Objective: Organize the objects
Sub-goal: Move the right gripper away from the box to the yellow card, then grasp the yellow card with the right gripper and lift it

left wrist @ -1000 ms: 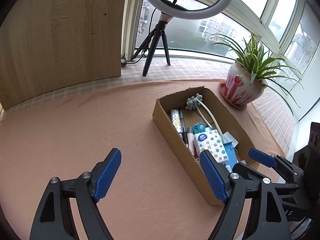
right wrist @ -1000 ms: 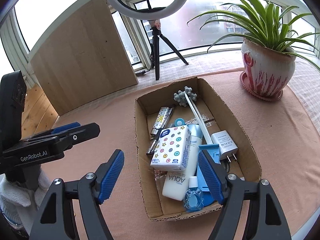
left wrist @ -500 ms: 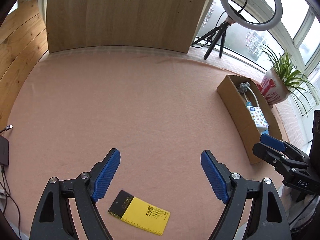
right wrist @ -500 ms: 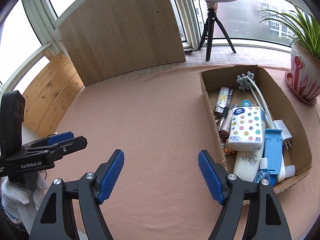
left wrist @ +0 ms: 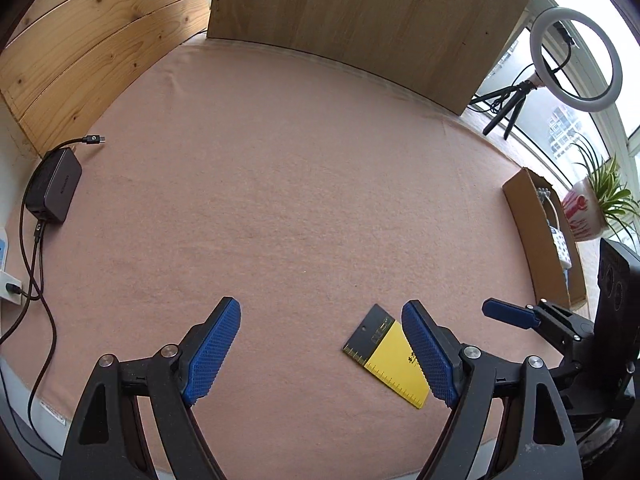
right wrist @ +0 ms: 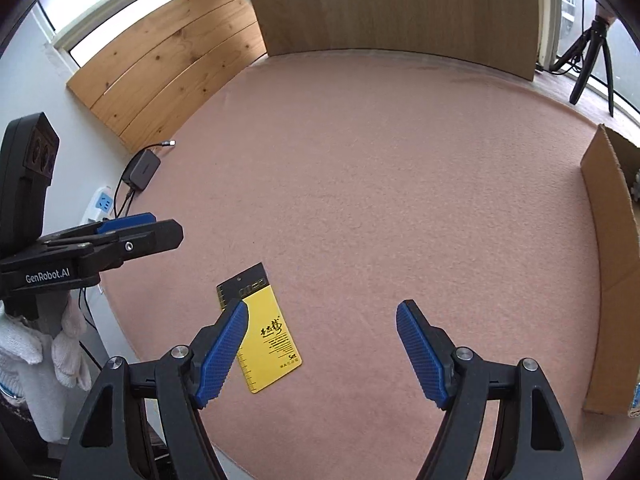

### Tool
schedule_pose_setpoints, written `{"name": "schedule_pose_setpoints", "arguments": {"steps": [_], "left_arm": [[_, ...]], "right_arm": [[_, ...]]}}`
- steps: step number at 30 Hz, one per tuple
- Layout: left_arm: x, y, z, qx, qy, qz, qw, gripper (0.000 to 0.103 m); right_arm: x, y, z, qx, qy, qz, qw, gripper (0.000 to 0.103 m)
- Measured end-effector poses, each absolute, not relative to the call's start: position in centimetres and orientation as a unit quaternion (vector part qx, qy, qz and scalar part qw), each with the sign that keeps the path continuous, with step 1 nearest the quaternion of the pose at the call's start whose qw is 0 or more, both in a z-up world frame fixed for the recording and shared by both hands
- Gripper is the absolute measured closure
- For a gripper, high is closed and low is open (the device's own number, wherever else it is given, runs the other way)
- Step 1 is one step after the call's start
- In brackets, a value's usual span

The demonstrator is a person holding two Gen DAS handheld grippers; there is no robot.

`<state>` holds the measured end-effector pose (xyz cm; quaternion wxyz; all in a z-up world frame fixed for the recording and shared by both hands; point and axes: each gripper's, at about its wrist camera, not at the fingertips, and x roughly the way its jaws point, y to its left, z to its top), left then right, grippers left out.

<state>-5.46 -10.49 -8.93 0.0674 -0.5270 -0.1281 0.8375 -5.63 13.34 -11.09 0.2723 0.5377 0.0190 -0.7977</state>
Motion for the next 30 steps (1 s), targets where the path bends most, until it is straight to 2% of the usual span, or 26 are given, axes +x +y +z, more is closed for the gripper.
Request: {"name": "schedule_pose_setpoints", "arguments": {"steps": [11,23,28,30], "left_arm": [[-4.0,-13.6,-9.4,-0.525,-0.156,0.836,0.045,0.018],[-3.6,-14.8,-9.9,-0.528,-0.168,0.832,0.036,0.018],[-3.7,-14.5,-10.1,-0.530,-0.166,0.830,0.041,0.018],[-3.8,-14.3,-10.1,-0.531,-0.166,0.830,0.043,0.018]], "right_arm": [[-5.0,7.1,-14.2,0.567,0.118,-0.752,0.316,0.030],[-4.1,5.0,-15.2,0.564,0.203,-0.737,0.312,0.030],[-3.8,4.8,-15.2,0.556,0.229,-0.737,0.309,0.038],[-4.0,5.3,-15.1,0.556,0.221,-0.741,0.303,0.048]]}}
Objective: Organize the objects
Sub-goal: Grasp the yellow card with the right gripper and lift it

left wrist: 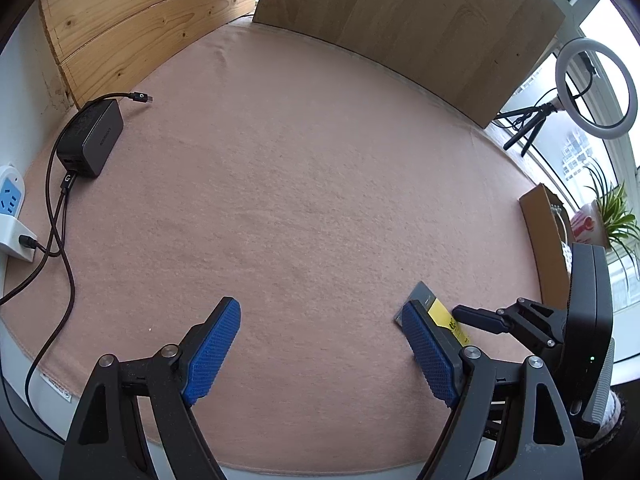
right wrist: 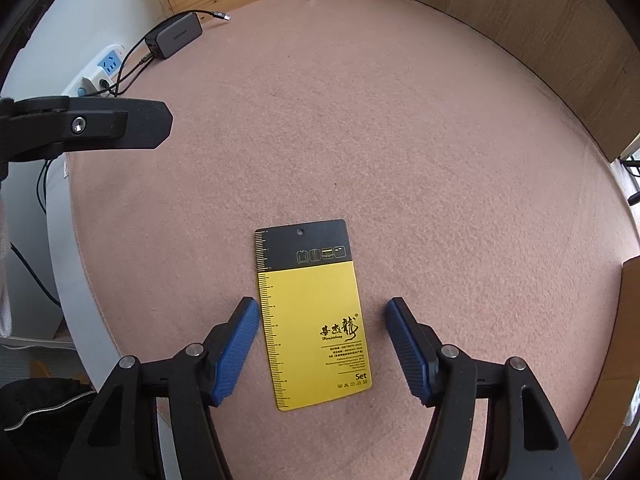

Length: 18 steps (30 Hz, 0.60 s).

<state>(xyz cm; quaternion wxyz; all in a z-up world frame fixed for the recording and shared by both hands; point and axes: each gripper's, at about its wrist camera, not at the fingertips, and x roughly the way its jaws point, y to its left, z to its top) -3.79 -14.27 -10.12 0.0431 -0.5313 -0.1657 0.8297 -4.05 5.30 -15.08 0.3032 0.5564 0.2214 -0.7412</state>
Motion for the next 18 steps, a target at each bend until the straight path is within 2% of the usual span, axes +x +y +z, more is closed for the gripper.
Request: {"name": "schedule_pose_setpoints", "arguments": {"steps": [2,8,18], "left_arm": [[-3.9,-14.1,-10.1,-0.532,-0.163,0.830,0.045,0.018],[-4.3,-13.0,-9.9,-0.532,-0.151,0.832,0.052,0.018],[-5.4,-9.4,-10.0,-0.538,-0.134,0.829,0.073,0.018]], "right_arm": [[-4.4,5.9,-14.9,0.557,0.213,-0.746,0.296,0.055],[-4.7,7.8,-14.5,0.561,0.182,-0.756,0.284,0.055],[-6.1,15.3,-11.8,0.545,0.084,-0.805,0.221,0.055]]}}
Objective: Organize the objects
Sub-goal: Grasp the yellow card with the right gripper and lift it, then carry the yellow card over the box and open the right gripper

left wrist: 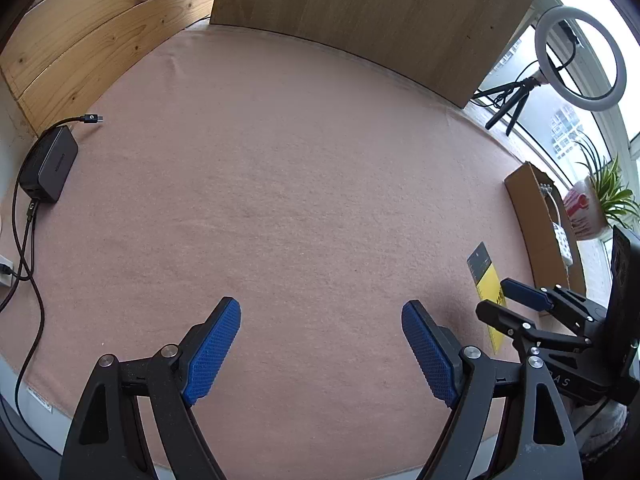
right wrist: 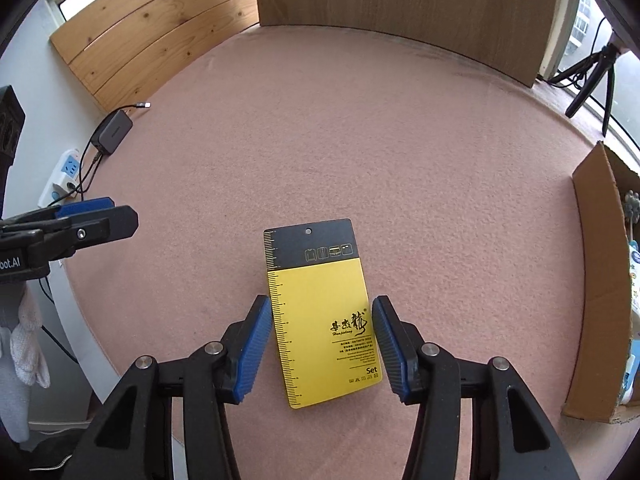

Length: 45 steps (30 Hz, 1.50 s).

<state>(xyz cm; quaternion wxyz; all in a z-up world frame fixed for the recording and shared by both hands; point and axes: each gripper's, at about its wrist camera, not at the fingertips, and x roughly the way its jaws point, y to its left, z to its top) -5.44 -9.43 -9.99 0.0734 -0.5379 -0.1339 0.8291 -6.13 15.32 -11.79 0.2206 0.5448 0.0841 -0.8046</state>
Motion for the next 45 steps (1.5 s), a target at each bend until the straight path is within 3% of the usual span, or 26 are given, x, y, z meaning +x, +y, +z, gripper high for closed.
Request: {"name": "schedule_pose_setpoints", "arguments": {"steps": [20,41,43,45], "left_arm": [[-7.4,-0.7,-9.3,-0.542,-0.098,0.826,0.121,0.018],[-8.8,6.4,-9.1,-0.543,-0.076,0.822,0.152,0.018],[-9.0,6.9,-8.9,-0.542,-0.073,0.823,0.155,0.018],[-9.1,7.2,-8.6,-0.541,-0.069,0.824,0.156,0.018]], "right_arm": [[-8.4,28.7,-5.6,0.463,-0.010,-0.882,0.084,0.055],[-9.1,41.4,-5.3,0.435,-0.058,-0.897,-0.047,0.055],[-9.1,41.7,-5.4,0.431,-0.059,-0.899,-0.048,0.052],[-9.3,41.8,-5.7,0.439,-0.061,-0.895,-0.044,0.039]]}}
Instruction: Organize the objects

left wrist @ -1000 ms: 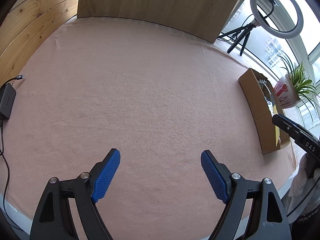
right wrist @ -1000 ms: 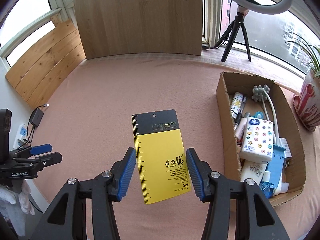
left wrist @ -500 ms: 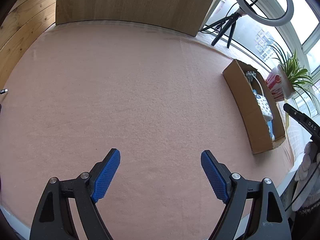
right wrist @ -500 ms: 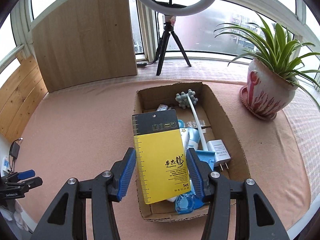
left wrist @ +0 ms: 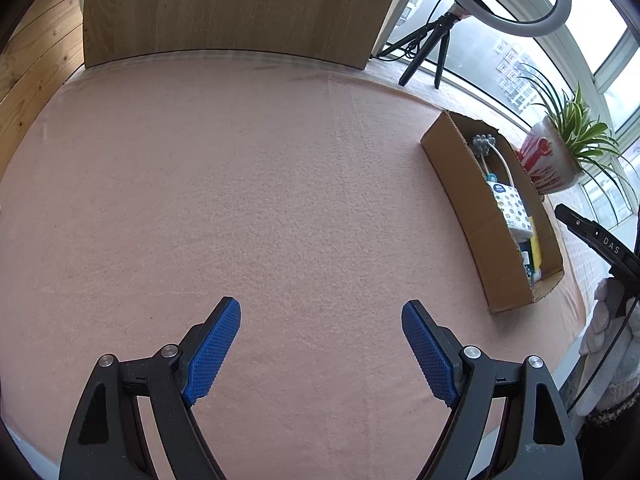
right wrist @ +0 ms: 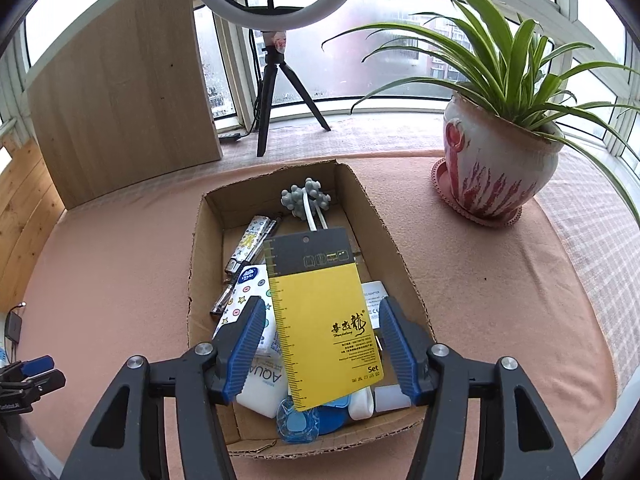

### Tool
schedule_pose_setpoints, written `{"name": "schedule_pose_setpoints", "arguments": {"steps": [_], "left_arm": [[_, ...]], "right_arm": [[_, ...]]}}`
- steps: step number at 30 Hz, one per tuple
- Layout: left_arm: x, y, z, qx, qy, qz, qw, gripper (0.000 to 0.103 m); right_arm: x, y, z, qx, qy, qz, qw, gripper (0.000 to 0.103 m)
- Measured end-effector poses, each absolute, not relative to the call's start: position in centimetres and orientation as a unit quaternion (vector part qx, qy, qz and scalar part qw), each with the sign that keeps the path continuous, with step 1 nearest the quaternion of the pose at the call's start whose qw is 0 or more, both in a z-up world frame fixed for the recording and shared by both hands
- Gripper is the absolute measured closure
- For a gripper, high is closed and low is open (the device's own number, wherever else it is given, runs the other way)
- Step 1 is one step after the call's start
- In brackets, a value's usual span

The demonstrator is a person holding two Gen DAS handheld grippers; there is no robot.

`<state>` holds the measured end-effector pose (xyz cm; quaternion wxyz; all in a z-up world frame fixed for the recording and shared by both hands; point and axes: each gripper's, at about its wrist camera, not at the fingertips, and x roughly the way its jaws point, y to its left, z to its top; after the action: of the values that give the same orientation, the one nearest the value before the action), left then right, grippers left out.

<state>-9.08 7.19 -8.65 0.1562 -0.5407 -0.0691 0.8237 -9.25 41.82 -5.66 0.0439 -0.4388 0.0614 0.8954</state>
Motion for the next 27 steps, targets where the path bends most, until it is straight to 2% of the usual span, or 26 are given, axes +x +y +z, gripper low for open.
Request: {"name": "schedule_pose_setpoints", "arguments": {"steps": [3,14,27], "left_arm": [[-9.2,7.5,-8.2,-0.537,-0.068,0.826,0.158,0.018],[-8.3,7.4,-6.2,-0.521,-0.055,0.836,0.163,0.018],[-5.7,4.3,-0.9,-0.464,-0.037,0.876,0.126,0.017]], "right_arm": [[-9.0,41.9,-5.5,-0.432,0.069,0.898,0.049,0.035],[-7.8,39.9,-4.1,-0.419,0.070,0.904,0.046,0.035],[-4.4,33.5,-1.7,-0.397,0.081,0.914,0.006,0.034]]}}
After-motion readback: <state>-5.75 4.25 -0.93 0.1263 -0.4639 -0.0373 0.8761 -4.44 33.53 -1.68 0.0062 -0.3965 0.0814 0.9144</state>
